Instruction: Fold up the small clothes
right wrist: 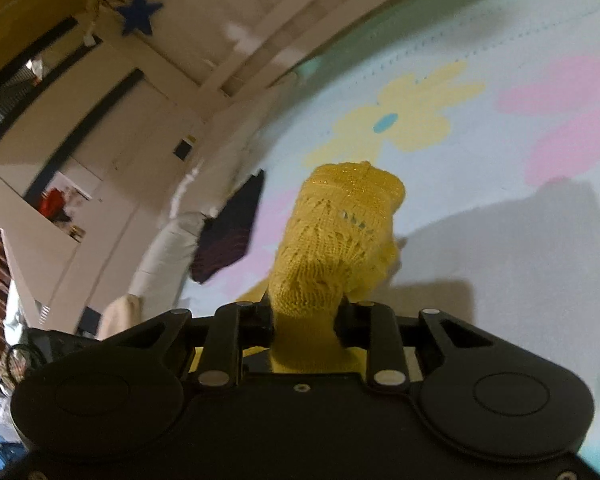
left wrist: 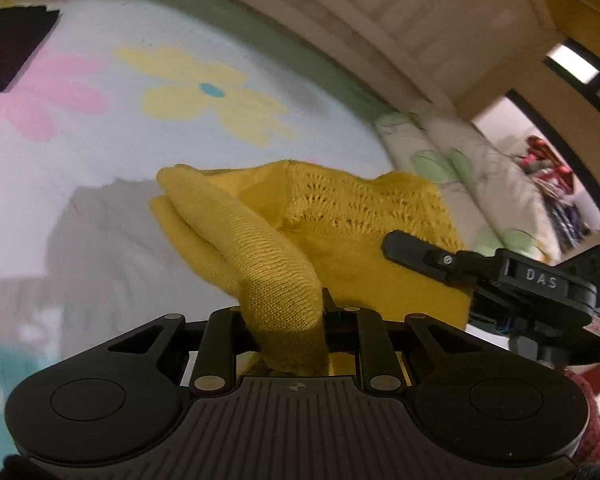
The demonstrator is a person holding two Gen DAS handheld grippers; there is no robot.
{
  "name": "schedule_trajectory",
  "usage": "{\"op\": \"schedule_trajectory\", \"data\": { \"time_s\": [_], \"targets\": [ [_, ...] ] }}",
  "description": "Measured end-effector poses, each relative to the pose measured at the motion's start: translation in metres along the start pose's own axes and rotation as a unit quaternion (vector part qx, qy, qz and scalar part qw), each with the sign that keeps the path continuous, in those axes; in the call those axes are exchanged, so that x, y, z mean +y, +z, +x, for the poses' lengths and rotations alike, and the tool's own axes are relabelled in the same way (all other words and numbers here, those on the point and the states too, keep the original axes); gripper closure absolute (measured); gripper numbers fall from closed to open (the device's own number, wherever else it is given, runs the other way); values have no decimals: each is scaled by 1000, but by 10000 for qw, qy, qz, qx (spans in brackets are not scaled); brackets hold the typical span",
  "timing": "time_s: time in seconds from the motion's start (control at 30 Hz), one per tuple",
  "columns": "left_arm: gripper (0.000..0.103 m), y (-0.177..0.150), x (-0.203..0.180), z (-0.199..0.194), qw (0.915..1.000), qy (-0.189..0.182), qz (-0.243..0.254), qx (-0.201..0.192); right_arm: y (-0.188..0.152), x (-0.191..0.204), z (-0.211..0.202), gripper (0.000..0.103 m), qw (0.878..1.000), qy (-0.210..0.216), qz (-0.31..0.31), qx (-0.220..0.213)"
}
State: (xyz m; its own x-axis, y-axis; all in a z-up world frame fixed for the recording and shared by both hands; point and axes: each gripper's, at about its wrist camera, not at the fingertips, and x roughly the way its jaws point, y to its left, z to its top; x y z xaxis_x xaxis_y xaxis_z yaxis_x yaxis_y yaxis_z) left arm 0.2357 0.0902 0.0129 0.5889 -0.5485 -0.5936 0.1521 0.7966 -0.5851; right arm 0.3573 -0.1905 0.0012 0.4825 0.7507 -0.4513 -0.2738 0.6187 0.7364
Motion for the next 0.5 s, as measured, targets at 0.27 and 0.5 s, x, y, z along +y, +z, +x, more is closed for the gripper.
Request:
{"op": "schedule_trajectory", "data": {
  "time_s": [0.27,0.5],
  "targets": [
    [82,-63,-25,-48,9997,-87,161,173,-64,18,-55,66,9992,288,265,-80],
    [82,-101,-27,-49,9997,66,167,166,-102,21,-56,66,9990,370,86,220]
  ]
}}
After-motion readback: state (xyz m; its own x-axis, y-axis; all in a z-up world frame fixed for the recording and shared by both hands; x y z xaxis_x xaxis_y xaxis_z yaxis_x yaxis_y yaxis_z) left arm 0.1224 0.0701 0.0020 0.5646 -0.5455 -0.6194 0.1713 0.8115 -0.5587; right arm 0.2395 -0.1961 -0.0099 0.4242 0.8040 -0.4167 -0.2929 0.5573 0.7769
